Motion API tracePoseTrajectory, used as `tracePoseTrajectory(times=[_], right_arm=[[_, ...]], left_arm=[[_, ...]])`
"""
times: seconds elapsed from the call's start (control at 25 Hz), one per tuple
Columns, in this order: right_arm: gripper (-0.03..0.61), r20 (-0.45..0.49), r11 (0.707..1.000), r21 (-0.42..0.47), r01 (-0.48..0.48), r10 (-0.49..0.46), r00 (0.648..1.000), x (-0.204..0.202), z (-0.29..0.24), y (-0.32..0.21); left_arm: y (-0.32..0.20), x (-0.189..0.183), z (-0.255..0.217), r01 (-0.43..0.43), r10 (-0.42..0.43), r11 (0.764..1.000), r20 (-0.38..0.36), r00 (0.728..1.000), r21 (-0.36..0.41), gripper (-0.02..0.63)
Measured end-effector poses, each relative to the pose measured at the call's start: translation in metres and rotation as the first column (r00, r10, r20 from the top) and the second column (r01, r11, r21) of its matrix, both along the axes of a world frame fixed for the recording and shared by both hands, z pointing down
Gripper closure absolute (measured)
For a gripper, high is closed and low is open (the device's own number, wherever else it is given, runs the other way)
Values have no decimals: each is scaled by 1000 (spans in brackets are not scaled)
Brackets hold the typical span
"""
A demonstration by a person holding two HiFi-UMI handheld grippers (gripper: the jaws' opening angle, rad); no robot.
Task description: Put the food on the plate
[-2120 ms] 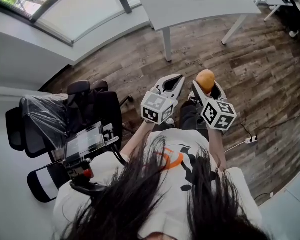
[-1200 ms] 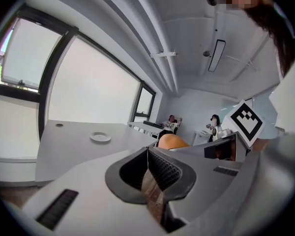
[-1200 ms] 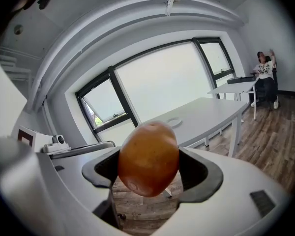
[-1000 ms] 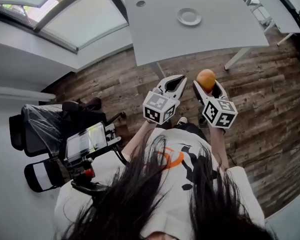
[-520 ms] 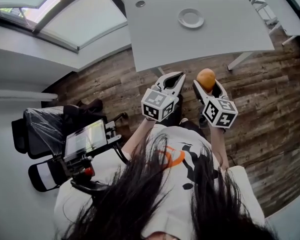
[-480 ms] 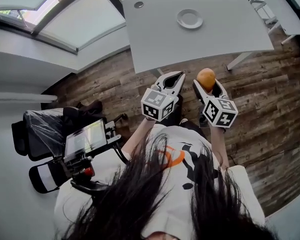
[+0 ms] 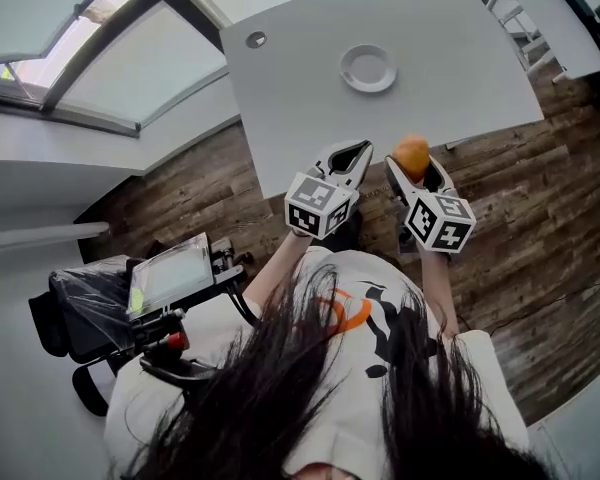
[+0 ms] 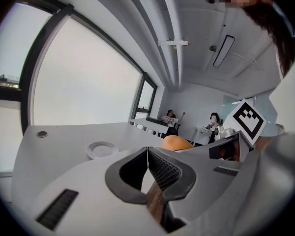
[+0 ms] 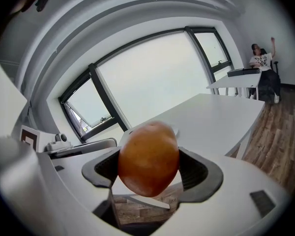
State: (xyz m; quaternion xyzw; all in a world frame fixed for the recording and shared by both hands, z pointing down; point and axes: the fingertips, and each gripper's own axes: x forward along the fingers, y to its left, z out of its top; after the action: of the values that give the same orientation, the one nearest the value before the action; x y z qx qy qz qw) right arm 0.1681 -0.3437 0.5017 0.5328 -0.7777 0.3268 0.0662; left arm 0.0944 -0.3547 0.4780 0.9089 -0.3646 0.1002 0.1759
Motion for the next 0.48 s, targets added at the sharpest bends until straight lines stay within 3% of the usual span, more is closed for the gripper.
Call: tracePoseTrajectory(times=[0.24, 0.48], right_arm=[[218, 7, 1000, 5, -5, 5, 1000, -10, -2, -43], [218, -81, 999, -11, 33, -33, 996, -26, 18, -120]], left_arm=[[-31, -10, 8, -8, 8, 1000, 6, 1000, -16, 607], [-82, -27, 21, 2, -3, 998, -13, 1000, -64, 607]])
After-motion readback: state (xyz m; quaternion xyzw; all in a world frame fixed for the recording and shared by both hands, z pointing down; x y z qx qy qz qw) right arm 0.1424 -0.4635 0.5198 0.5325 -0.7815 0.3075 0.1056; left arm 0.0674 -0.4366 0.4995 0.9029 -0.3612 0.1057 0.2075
